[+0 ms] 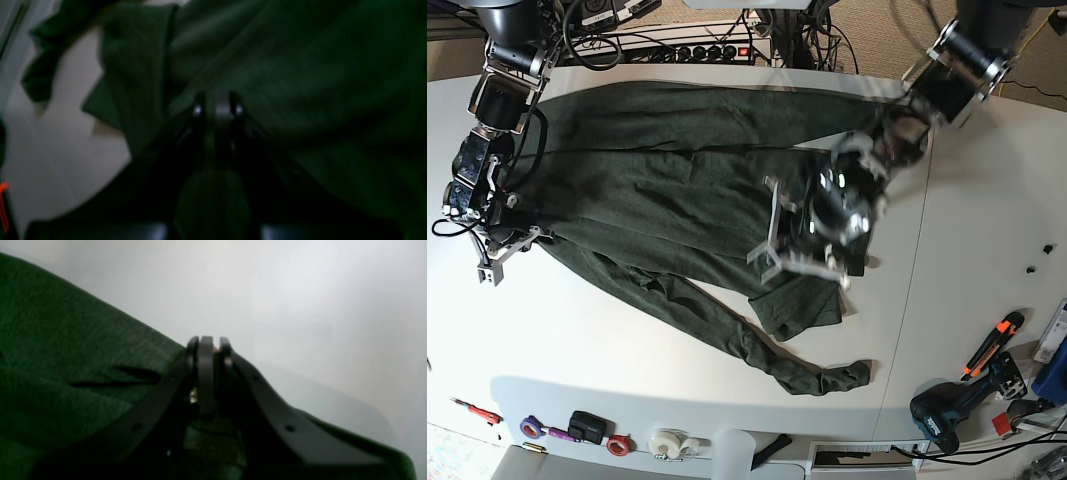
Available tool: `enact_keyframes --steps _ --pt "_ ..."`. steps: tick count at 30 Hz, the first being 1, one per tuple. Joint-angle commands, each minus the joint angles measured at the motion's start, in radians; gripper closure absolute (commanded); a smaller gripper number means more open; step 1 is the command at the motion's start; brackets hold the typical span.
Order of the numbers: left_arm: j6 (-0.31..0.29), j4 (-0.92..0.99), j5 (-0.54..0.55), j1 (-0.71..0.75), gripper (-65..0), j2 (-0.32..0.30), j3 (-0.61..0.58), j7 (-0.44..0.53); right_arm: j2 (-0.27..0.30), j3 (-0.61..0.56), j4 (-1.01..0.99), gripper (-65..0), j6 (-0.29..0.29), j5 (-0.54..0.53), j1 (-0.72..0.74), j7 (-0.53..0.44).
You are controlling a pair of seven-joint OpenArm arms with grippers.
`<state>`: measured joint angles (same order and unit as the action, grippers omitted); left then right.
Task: Layout the t-shirt on the table in an organized manner, then fold the t-shirt properly
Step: 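Move the left gripper to the shirt hem and grasp it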
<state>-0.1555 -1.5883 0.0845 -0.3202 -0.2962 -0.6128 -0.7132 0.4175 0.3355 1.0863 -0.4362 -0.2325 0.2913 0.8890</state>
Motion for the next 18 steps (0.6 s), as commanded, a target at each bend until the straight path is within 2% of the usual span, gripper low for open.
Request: enact_keyframes --steps 1,4,6,10,16,18 --pt "-0.011 0.006 0.019 -0.058 -9.6 0.017 0.035 0.029 0.011 0.004 0.012 0.0 0.003 0.006 0.019 -0.005" --pt "-0.061 0.085 0.093 -0.149 -22.0 0.062 0.102 0.035 0.000 0.004 0.012 0.0 0.003 0.006 0.019 -0.006" --pt "-0.068 0.168 0.148 -0.214 -26.0 0.085 0.138 0.040 -0.006 0.004 0.012 0.0 0.003 0.006 0.019 -0.006" --pt "-0.084 0.417 0.259 -0.342 -26.0 0.114 0.171 0.061 -0.013 0.004 0.012 0.0 0.003 0.007 0.019 -0.007" --pt "-0.235 0.785 0.351 -0.492 -26.0 0.182 0.171 0.089 -0.013 0.004 0.012 0.0 0.003 0.010 0.019 -0.018" --pt "-0.244 0.859 0.349 -0.522 -26.0 0.206 0.171 0.114 -0.013 0.004 0.012 0.0 0.003 0.010 0.019 -0.018"
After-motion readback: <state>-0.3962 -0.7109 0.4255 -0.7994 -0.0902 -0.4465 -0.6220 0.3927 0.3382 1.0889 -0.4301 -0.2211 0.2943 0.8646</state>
